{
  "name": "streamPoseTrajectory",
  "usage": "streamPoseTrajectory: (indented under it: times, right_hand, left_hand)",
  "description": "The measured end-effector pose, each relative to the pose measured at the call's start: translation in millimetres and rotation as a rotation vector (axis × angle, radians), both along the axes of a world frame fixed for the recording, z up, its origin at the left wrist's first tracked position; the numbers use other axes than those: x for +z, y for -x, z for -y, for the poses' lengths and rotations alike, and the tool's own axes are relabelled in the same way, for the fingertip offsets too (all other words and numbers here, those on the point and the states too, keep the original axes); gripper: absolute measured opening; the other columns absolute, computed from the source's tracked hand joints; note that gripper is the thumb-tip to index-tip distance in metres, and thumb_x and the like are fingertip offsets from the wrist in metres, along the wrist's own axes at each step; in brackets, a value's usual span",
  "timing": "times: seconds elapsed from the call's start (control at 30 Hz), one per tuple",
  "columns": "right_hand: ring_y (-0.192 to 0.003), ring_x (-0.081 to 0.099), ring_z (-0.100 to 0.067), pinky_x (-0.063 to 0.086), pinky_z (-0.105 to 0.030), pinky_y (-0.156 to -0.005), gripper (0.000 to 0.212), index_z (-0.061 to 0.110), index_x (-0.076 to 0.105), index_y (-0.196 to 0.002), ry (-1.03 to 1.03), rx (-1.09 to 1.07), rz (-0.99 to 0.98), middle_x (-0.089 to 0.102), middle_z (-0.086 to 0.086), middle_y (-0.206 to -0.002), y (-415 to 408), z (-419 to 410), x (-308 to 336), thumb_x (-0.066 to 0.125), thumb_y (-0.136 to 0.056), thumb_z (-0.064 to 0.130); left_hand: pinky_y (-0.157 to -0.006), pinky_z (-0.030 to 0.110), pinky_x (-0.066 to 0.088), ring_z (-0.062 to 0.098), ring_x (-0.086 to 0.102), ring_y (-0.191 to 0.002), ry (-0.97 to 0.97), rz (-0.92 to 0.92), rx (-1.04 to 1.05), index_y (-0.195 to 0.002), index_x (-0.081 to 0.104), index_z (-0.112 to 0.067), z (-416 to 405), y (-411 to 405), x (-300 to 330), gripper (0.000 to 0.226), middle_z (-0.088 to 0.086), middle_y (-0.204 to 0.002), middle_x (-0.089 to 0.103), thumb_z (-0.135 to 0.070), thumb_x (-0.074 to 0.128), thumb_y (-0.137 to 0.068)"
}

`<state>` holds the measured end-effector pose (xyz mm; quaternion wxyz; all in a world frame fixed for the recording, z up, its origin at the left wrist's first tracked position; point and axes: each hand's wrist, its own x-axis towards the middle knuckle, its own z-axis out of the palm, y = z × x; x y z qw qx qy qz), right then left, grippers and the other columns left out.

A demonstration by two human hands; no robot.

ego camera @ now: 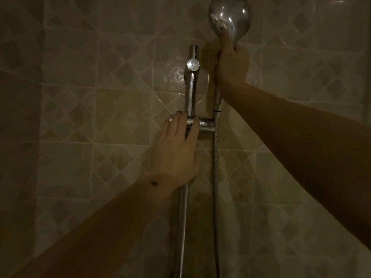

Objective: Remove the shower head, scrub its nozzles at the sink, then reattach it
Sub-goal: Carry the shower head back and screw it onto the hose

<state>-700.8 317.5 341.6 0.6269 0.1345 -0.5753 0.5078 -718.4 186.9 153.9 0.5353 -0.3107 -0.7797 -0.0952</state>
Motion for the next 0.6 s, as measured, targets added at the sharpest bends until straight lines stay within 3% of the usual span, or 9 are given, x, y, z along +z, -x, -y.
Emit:
streamPoseTrajectory:
  times: [0.13, 0.3, 0.4, 0.5, 0.6]
  right_hand:
    - [-0.059, 0.055, -0.009, 0.044, -0.024, -0.054, 0.048, 0.012, 0.057, -0.070, 0.003, -0.017, -0.007, 0.056, -0.002, -0.065, -3.1, 6.9, -2.1, 0.053, -0.094, 0.053]
    - [-0.063, 0.057, -0.010, 0.045, -0.024, -0.056, 0.048, 0.006, 0.061, -0.082, 0.039, 0.000, -0.042, 0.058, -0.004, -0.070, 3.0, 15.7, -8.4, 0.053, -0.096, 0.050]
    - [-0.071, 0.061, -0.011, 0.046, -0.025, -0.061, 0.053, 0.002, 0.065, -0.097, 0.093, -0.007, -0.015, 0.063, -0.003, -0.079, 3.0, 14.6, -10.6, 0.051, -0.096, 0.053]
    - [-0.070, 0.061, -0.010, 0.049, -0.027, -0.063, 0.038, 0.016, 0.063, -0.090, 0.072, -0.017, -0.001, 0.062, 0.003, -0.075, 7.5, 16.6, -30.4, 0.050, -0.097, 0.051]
    - [-0.073, 0.062, -0.014, 0.053, -0.034, -0.068, 0.025, 0.027, 0.058, -0.091, 0.014, -0.049, -0.018, 0.062, 0.002, -0.077, 8.3, 20.1, -47.7, 0.047, -0.099, 0.048]
  left_hand:
    - [-0.124, 0.058, 0.024, 0.046, 0.027, -0.152, -0.007, 0.008, -0.006, -0.158, 0.039, -0.005, -2.4, -0.7, 0.4, 0.077, 0.032, -0.161, 0.035, -0.034, 0.053, -0.088]
    - [-0.123, 0.056, 0.028, 0.043, 0.028, -0.151, -0.018, 0.008, -0.040, -0.157, 0.039, -0.008, 1.6, 1.5, 0.6, 0.075, 0.029, -0.161, 0.035, -0.039, 0.038, -0.089]
    - [-0.123, 0.057, 0.028, 0.043, 0.027, -0.151, -0.021, -0.020, -0.064, -0.157, 0.040, -0.007, 1.0, 5.1, -1.0, 0.074, 0.029, -0.160, 0.036, -0.037, 0.043, -0.089]
    - [-0.125, 0.058, 0.024, 0.044, 0.026, -0.152, -0.022, -0.047, -0.073, -0.157, 0.039, -0.007, 0.1, 10.1, -2.3, 0.075, 0.029, -0.160, 0.035, -0.035, 0.055, -0.089]
    - [-0.124, 0.058, 0.027, 0.044, 0.025, -0.152, -0.033, -0.051, -0.080, -0.157, 0.039, -0.008, 1.0, 11.0, -4.0, 0.076, 0.028, -0.161, 0.034, -0.039, 0.043, -0.088]
